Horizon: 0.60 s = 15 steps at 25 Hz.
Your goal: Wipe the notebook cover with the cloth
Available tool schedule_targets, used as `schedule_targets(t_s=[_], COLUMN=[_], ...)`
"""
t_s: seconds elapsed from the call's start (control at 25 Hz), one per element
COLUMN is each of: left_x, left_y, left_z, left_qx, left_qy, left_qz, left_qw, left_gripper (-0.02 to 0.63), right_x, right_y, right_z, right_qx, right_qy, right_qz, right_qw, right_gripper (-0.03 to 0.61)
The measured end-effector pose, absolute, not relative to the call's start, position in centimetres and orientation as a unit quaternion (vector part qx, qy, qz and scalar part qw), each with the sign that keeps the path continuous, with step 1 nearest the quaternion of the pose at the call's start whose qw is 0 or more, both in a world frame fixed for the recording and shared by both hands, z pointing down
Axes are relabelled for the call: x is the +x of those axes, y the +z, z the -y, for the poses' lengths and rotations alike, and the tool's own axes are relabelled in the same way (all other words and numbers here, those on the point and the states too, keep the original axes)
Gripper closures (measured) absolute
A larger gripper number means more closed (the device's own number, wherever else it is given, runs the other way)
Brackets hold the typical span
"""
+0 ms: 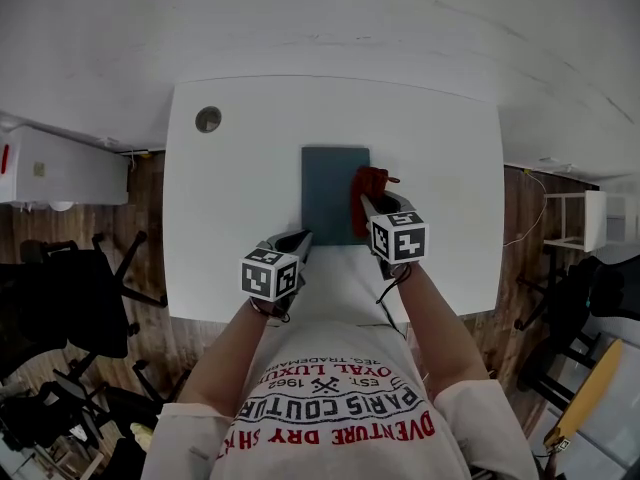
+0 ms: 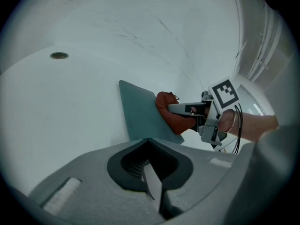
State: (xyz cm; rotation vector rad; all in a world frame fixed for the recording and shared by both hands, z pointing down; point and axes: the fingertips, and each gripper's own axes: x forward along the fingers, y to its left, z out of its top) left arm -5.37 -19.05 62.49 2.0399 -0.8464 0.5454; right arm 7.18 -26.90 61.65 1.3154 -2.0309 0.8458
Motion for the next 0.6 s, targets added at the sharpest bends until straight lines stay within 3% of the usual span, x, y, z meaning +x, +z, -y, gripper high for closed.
schedule_targets(t_s=[0.6], left_x=[-5.4], left_y=[62.5], left_z=[19.0], left_qx=[0.815], left_qy=[0.218], left_qz=[0.338], left_qw=[0.418], left_gripper=[0.604], right_x=[11.8], right_y=[59.9], right_z=[25.1], right_qx=[0.541], right_qy=[0.313], right_qz=[0.729], right_qw=[0.279], right_gripper=[0.502])
